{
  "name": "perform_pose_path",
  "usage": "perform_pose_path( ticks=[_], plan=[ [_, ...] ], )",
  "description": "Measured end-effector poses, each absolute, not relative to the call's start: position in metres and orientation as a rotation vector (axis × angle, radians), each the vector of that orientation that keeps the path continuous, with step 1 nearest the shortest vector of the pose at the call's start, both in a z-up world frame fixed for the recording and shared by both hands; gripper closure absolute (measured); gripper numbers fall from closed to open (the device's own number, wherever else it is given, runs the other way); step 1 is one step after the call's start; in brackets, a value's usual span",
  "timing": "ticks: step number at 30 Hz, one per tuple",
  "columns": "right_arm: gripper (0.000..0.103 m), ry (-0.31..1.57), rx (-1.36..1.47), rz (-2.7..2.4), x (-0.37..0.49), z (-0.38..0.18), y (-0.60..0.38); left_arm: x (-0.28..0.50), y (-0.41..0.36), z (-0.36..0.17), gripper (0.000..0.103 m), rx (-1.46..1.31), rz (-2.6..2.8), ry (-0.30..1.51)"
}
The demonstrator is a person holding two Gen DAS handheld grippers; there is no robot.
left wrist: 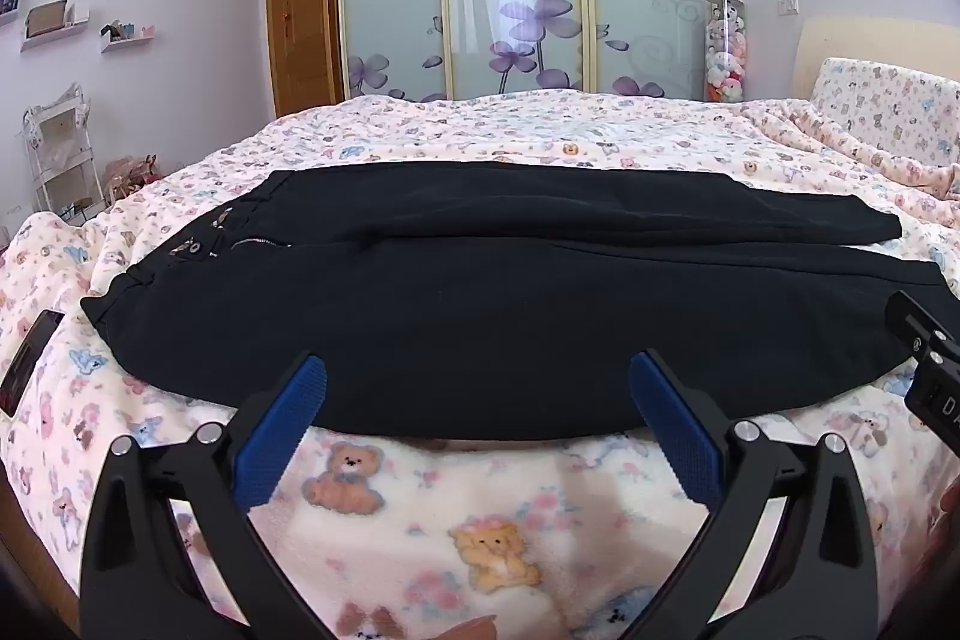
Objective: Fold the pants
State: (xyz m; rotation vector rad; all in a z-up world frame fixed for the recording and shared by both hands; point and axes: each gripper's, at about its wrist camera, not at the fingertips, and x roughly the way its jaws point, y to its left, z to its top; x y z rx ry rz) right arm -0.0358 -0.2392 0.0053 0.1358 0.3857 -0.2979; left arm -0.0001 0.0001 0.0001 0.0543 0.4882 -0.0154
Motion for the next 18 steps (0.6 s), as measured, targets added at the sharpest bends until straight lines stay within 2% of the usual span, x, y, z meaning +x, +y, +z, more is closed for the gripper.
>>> perform_pose_path(
  ticks=[18],
  plan=[
    [0.001,0.393,0.136,-0.299,-0.0354,0.0039,-0.2438,0.0002,0.0005,0.0001,0.002,0.052,-0.015,0.494]
  ],
)
